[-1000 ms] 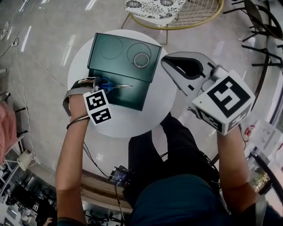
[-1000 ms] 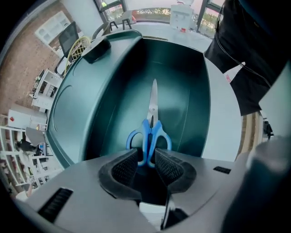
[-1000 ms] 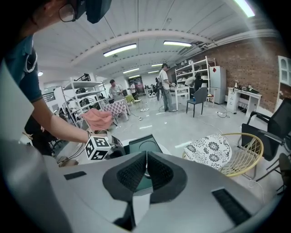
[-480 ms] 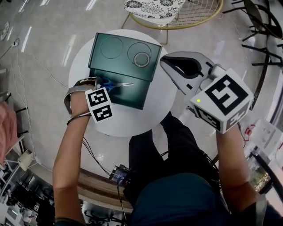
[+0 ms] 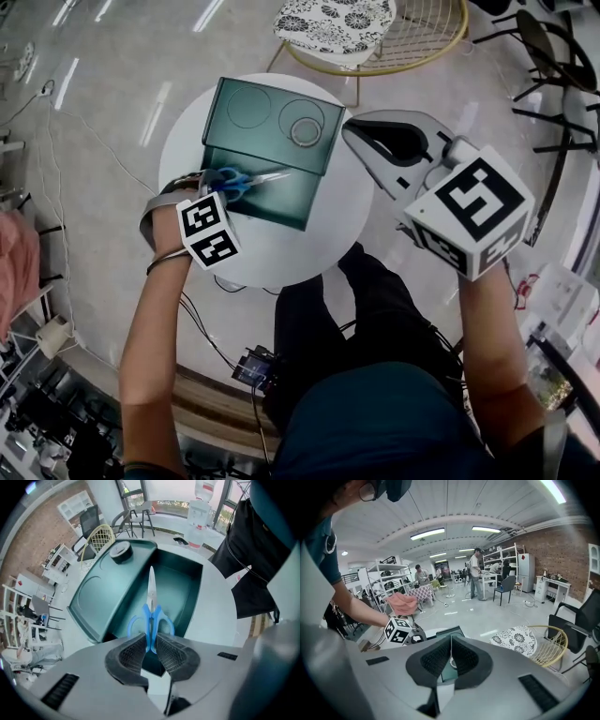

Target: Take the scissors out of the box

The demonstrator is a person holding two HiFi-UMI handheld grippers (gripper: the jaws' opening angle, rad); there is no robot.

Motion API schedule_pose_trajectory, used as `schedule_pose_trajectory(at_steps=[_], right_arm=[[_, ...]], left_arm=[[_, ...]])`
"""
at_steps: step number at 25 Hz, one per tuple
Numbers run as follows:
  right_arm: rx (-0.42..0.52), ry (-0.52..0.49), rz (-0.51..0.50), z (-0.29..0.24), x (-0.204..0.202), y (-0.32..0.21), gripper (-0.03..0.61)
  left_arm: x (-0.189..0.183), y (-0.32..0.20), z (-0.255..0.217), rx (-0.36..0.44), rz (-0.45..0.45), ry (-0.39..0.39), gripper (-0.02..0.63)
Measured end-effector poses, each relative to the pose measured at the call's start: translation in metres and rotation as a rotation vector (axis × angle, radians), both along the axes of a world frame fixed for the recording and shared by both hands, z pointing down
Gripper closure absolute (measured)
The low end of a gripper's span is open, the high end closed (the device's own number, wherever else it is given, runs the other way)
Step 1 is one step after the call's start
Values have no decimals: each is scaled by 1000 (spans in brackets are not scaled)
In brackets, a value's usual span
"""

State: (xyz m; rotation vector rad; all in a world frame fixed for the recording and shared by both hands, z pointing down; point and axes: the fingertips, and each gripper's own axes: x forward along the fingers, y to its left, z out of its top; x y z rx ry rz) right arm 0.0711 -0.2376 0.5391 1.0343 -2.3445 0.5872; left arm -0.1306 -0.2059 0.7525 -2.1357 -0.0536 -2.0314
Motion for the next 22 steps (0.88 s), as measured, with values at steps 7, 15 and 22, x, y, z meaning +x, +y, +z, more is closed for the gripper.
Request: schedule_pose_trajectory(at_steps=[7, 15, 22], right_arm=[[47, 0, -31, -44, -12, 9, 540], [102, 3, -80, -100, -26, 21, 540], [156, -2, -123, -153, -36, 34, 540]], left_arm=[[1, 3, -69, 74, -90, 91, 528], [-8, 14, -161, 157, -196, 180, 528], [-21, 20, -251, 264, -313, 268, 528]])
